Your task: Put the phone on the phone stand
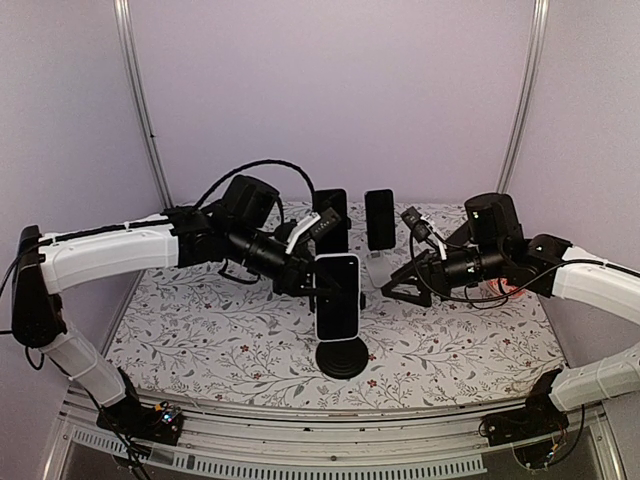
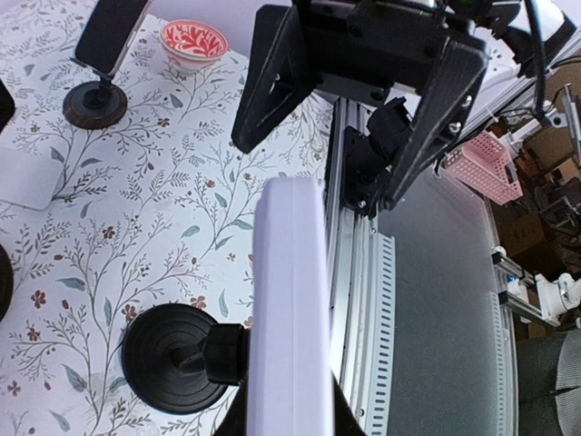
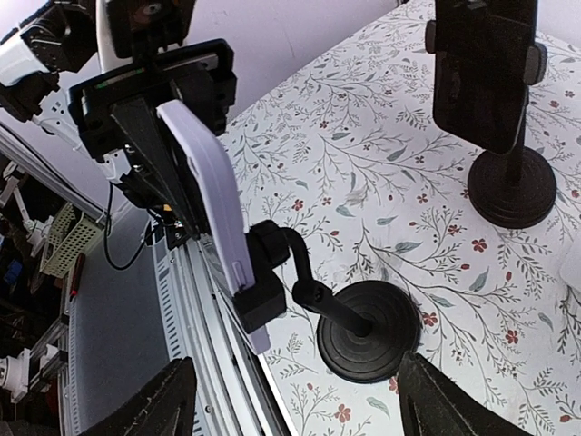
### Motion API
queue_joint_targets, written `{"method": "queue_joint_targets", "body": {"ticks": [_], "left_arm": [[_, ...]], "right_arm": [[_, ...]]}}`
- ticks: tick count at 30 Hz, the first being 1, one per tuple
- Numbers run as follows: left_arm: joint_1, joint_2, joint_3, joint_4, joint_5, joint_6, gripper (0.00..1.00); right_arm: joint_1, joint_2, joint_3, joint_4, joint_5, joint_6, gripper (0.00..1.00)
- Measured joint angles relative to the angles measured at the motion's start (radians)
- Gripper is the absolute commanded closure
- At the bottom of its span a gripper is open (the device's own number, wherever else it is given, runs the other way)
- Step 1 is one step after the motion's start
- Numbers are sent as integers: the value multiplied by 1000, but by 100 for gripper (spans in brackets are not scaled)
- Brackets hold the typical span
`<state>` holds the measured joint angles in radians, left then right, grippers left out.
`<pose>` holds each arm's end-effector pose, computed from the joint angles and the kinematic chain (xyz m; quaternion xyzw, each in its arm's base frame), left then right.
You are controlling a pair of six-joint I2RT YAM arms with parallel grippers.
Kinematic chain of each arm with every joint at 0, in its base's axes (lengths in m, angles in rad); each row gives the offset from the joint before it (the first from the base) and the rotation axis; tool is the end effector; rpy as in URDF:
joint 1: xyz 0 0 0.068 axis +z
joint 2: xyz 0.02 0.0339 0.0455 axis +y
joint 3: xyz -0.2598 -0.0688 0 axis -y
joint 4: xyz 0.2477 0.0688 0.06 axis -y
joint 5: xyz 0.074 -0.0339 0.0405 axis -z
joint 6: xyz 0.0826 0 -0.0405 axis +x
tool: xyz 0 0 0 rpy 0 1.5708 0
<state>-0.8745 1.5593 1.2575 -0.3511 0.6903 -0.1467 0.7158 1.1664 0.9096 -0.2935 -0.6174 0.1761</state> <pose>0.2038 -0.3258 0.2733 0.4403 0.7351 -0.4684 0.2155 0.1898 0.2284 0.2735 -0.3646 0.7617 0.4399 0.3054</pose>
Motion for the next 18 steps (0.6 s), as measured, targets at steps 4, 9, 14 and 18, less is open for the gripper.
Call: {"method": "queue_joint_targets", "body": {"ticks": [4,9,14,18], "left_arm": [[17,-33,0,-60,-32,1,100],[88,-109,-23,-142,-74,6,100],[201,-186,-51,-208,-126,19,100],[292,-212,-58,-230,-151,27,100]], "right_arm": [[-6,0,0,-10,42,4,21],[-10,-3,2,-24,96,8,18],[-18,-25,7,-35,176,19,14],[-39,-26,39,-42,228,35,13]]}}
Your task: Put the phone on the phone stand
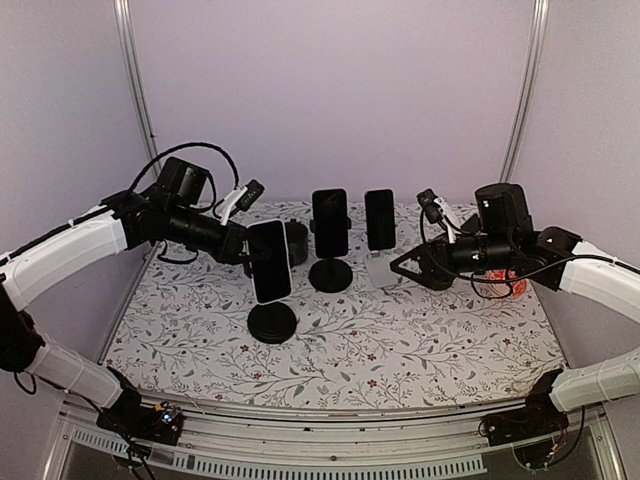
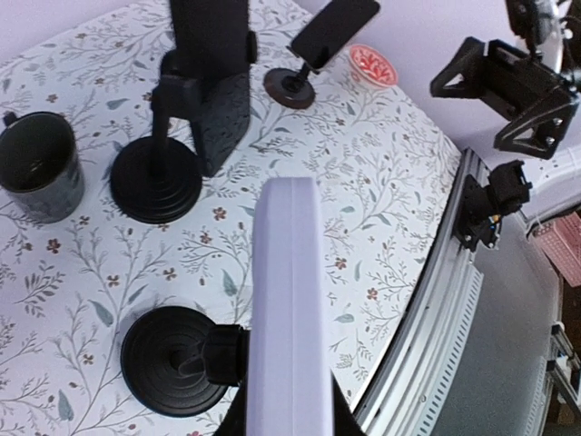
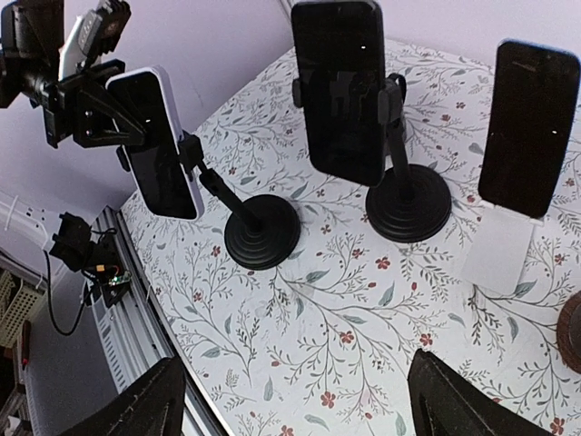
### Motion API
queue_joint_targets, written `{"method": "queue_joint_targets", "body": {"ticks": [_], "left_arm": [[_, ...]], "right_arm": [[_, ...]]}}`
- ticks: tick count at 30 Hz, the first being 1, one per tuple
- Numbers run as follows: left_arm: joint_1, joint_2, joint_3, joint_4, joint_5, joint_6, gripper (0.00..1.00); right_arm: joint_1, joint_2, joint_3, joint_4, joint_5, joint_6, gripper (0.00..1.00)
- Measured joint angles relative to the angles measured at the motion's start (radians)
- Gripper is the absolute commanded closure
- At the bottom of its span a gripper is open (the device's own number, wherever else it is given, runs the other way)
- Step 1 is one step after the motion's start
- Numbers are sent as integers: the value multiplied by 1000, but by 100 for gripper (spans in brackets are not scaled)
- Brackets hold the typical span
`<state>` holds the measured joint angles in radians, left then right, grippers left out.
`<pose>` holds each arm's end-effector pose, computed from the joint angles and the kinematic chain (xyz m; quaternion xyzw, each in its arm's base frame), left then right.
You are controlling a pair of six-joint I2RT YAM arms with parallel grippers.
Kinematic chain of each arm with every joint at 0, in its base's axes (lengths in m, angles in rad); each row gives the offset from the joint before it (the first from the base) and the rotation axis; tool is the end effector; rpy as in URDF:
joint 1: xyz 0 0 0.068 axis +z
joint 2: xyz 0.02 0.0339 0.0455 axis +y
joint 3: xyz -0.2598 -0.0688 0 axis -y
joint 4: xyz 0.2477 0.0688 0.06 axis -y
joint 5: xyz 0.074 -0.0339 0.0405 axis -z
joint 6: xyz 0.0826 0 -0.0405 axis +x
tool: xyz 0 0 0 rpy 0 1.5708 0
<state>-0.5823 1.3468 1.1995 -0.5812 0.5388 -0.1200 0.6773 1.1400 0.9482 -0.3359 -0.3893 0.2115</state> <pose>0.2475 -0.2137 0.2933 0.3074 0.8314 -0.3636 0.2865 0.2111 0.2100 0.2855 -0.2901 0.8055 0.3616 0.3692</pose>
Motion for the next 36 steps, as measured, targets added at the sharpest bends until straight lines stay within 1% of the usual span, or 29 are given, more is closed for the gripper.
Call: {"method": "queue_joint_targets", "body": {"ticks": [7,13,22,32,36], "left_arm": [[125,0,0,3,-4,8,100],[209,10,5,39,6,7,100],[228,56,6,123,39,-22,100],[232,81,6,150,53,-43,100],[232,86,6,159,51,-56,95]], "right_arm": [[-26,44,128,-9,71,37,11],[-32,81,171,-11,121,55,10],[-37,100,178,-17,145,66,9],[-44,102,178,-17,148,77,9],[-46,108,178,-17,148,82,9]]}}
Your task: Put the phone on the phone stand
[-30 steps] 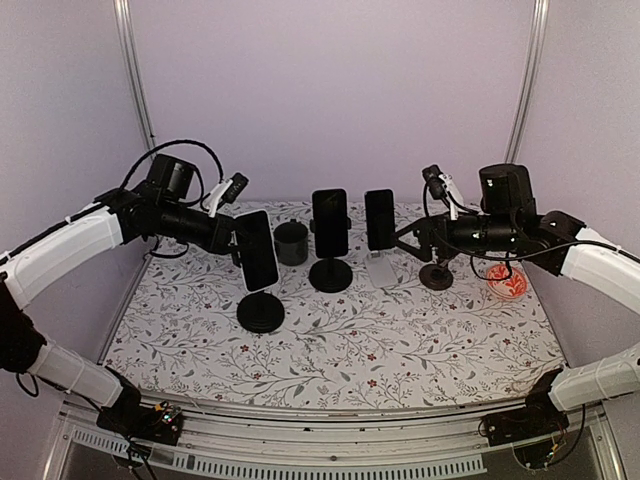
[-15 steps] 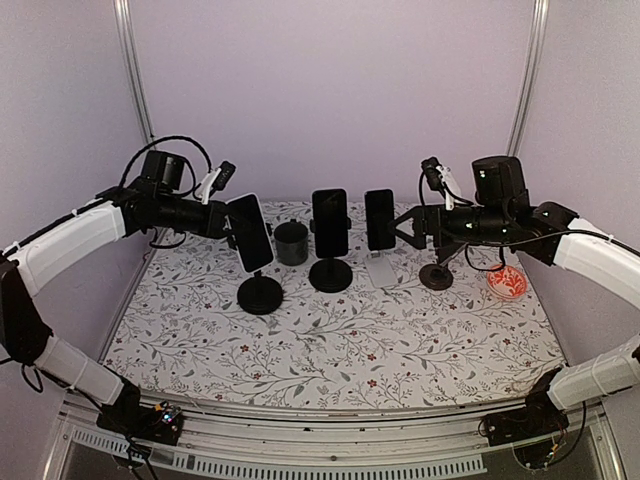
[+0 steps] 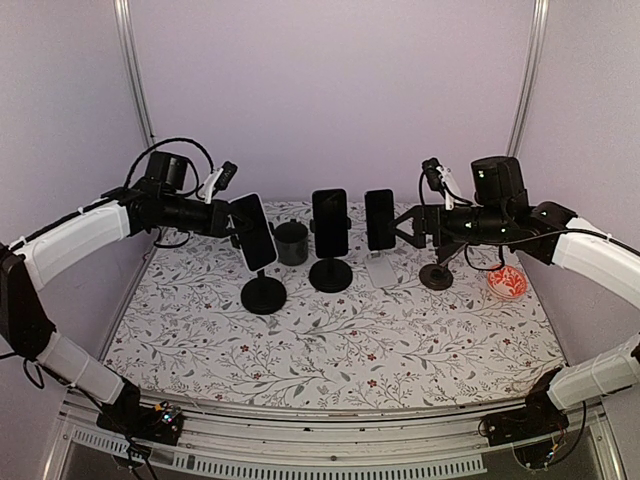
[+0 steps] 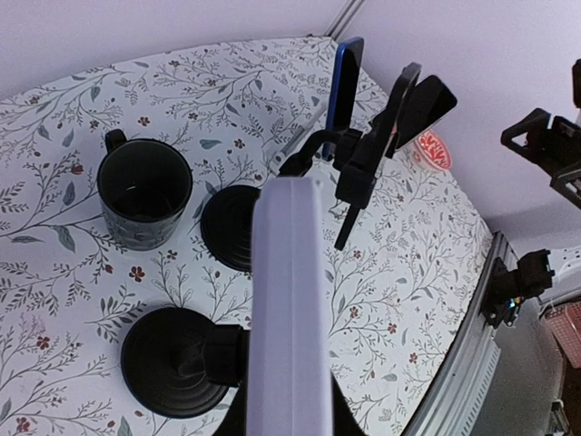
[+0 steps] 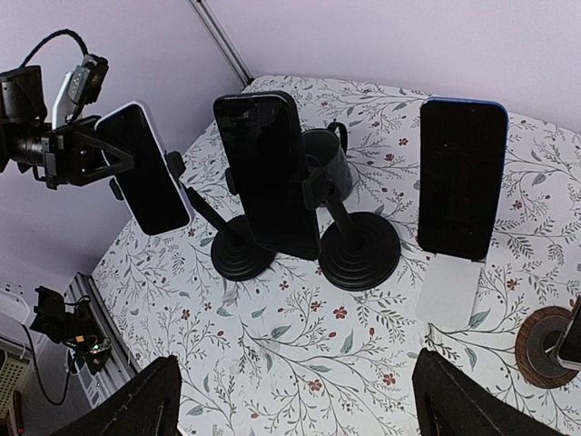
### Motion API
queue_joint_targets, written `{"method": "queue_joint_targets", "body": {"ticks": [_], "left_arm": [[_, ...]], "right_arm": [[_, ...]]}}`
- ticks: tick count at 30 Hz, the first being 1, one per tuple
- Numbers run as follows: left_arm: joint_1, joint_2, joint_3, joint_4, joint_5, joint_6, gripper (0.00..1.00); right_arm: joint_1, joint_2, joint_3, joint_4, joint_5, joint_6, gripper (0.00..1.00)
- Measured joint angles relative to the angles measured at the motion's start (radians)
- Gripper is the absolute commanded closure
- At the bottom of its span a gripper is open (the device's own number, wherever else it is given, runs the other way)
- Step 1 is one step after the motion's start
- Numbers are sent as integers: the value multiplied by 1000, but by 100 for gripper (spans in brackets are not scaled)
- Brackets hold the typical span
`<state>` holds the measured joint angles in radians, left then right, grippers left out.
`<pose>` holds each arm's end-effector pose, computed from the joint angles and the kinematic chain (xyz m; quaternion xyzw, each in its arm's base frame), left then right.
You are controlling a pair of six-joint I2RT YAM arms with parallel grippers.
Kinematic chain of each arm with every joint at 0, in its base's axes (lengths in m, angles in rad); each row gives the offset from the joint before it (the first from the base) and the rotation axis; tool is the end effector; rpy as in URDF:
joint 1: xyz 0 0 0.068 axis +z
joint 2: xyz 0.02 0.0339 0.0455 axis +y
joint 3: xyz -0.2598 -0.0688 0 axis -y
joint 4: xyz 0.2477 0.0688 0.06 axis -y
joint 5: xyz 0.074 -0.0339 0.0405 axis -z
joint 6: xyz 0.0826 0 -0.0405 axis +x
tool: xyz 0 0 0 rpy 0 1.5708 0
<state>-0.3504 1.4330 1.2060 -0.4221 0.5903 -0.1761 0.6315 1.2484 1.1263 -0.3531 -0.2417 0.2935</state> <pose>0.3156 -0.1643 0.2873 0.2035 0.8424 -0.3623 0.3430 0.2530 0.2096 0.3188 -0.2044 0.8248 0.3228 0.4168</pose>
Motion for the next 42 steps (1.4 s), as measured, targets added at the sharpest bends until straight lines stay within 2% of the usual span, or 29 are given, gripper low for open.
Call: {"method": "queue_joint_targets", "body": {"ticks": [8,16,29,33,36,42], "left_arm": [[0,10,0,-1,-23,-30,77],[3,-12,6,35,-65,-43,64],[4,-80,35,8,-151,-47,56],[4,-140,36,-13,-211,-50,53],[4,-187,47,-30,-266,-47,51],[4,-235,55,-62,-370,-39,45]], "right_arm": [[-6,15,0,1,-2,3,9],[-14,25,0,2,-8,3,9],[-29,63,7,2,-31,2,9],[-40,74,25,3,-30,1,8],[-50,74,39,7,-24,-5,0],[-68,59,46,10,57,-29,1]]}}
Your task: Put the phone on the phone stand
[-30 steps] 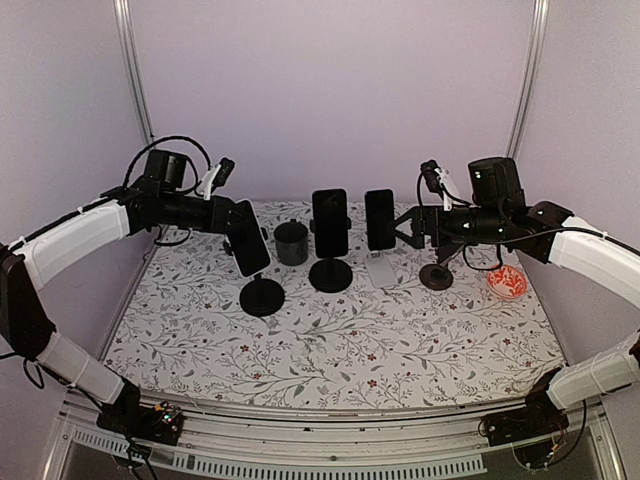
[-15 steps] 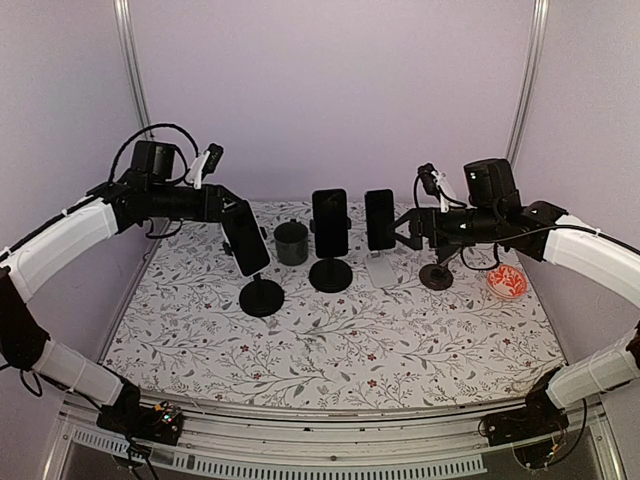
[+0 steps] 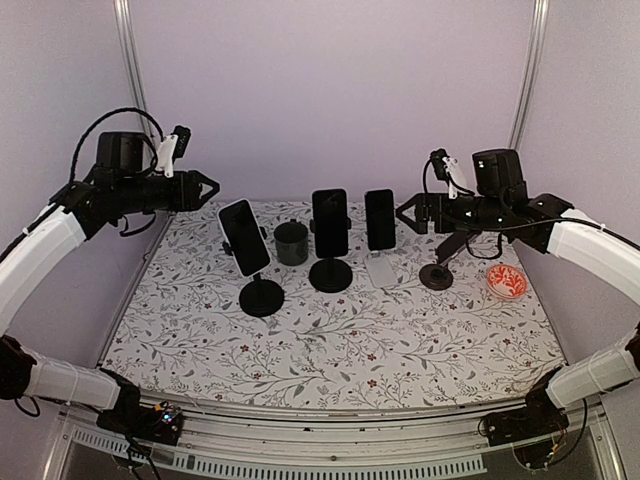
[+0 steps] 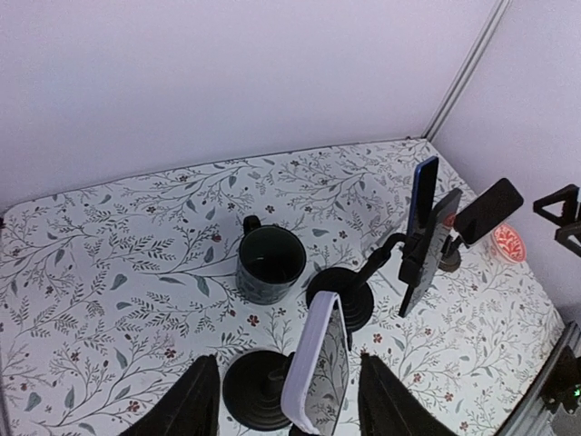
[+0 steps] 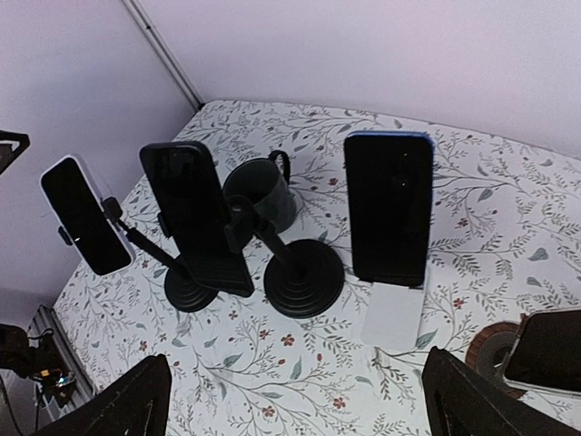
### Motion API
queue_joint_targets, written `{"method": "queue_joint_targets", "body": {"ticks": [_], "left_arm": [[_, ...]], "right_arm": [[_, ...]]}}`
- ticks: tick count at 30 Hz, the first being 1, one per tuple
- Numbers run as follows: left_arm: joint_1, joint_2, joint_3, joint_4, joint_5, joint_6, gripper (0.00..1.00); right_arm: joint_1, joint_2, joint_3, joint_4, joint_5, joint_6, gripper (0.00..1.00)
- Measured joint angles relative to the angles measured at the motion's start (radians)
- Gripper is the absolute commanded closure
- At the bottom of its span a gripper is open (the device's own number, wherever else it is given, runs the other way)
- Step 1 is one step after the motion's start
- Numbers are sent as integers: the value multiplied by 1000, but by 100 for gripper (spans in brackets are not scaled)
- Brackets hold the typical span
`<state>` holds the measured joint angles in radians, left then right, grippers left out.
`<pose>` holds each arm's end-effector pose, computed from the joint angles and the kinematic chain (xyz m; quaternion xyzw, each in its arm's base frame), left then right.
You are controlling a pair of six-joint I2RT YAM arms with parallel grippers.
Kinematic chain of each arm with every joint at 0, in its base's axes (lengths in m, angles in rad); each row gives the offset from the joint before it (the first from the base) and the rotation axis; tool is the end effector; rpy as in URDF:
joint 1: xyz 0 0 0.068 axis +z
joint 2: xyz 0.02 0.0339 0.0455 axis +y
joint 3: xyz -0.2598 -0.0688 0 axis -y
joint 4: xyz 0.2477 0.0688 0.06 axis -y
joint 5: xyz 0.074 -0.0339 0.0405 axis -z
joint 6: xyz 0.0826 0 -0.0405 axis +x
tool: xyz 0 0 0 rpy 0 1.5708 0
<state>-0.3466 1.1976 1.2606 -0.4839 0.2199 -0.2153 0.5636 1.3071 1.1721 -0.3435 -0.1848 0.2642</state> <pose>0.2853 -0.1222 0.3677 0.1143 0.8284 -0.2383 0.4938 0.2823 0.1964 0.3190 -0.1743 0.8342 0.2802 0.4418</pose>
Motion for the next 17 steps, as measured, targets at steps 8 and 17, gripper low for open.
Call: {"method": "queue_joint_targets", "body": {"ticks": [8,17], "left_arm": [[0,-55,-18,-21,-88,-16,1],[0,-99,-19,-31,-147,-21,1]], "right_arm": [[-8,-72,13,-8,288,-13,1],[-9,-82,74,-16,466,42,1]]}}
